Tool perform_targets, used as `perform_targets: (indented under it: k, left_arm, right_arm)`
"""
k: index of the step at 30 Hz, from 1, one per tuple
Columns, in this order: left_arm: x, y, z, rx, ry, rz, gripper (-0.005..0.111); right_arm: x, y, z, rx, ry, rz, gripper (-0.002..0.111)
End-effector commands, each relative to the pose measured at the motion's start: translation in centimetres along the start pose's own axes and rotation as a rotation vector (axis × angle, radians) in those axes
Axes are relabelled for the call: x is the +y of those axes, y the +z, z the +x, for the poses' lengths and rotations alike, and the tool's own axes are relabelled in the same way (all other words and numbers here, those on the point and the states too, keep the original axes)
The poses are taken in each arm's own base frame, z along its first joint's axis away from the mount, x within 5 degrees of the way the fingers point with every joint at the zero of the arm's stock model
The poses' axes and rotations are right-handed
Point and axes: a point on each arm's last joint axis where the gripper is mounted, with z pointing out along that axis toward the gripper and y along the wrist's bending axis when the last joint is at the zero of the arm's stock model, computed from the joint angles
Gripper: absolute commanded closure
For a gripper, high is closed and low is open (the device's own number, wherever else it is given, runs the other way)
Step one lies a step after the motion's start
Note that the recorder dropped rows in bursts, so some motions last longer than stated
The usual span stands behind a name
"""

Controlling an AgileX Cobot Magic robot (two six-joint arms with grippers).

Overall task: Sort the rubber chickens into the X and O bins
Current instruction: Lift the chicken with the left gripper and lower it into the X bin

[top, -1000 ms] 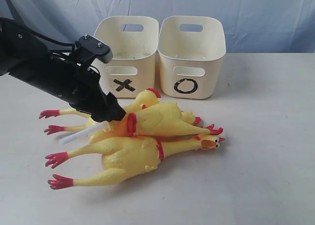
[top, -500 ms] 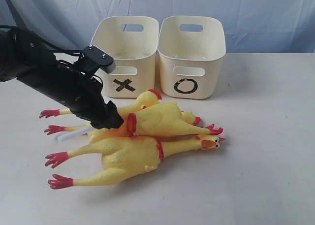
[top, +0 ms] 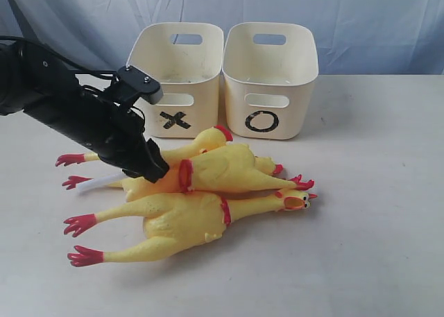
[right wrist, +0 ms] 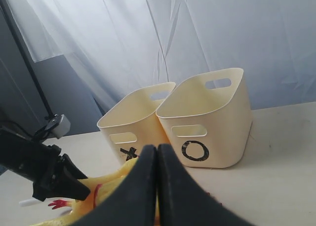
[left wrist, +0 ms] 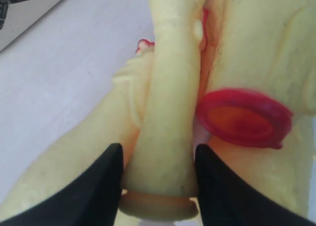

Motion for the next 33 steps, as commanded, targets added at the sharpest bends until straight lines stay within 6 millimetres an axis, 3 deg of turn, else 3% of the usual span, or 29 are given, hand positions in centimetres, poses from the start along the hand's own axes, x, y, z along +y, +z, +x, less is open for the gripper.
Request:
perform_targets:
  k: [1, 11, 16, 21, 26, 33]
  left_arm:
    - [-0.4, -0.9, -0.5, -0.029, 0.014, -0.01, 0.107]
    - [-0.7, -5.4, -2.4, -0.215, 0.026, -0.129, 0.107]
    - [0.5, -7.7, -5.1, -0.422, -0.118, -0.251, 0.107]
    - [0.9, -9.7, -7.4, -0.538, -0.116, -0.299, 0.107]
    - [2.0, -9.6, -9.3, -0.635, -0.198, -0.322, 0.107]
    - [4.5, -6.2, -11.5, -0.653, -0.247, -0.348, 0.107]
  right_arm:
    - [0.0, 0.0, -0.2, -0.005, -0.008, 0.003, 0.108]
    - [0.0, 0.0, -0.2, -0.005, -0.008, 0.003, 0.108]
    - [0.0, 0.0, -0.2, -0.005, -0.008, 0.003, 0.108]
    - [0.0, 0.0, -0.2, -0.005, -0.008, 0.003, 0.108]
    - [0.0, 0.0, -0.2, -0.005, -0.008, 0.003, 0.108]
    - [0.0, 0.0, -0.1, -0.001, -0.008, 0.001, 0.108]
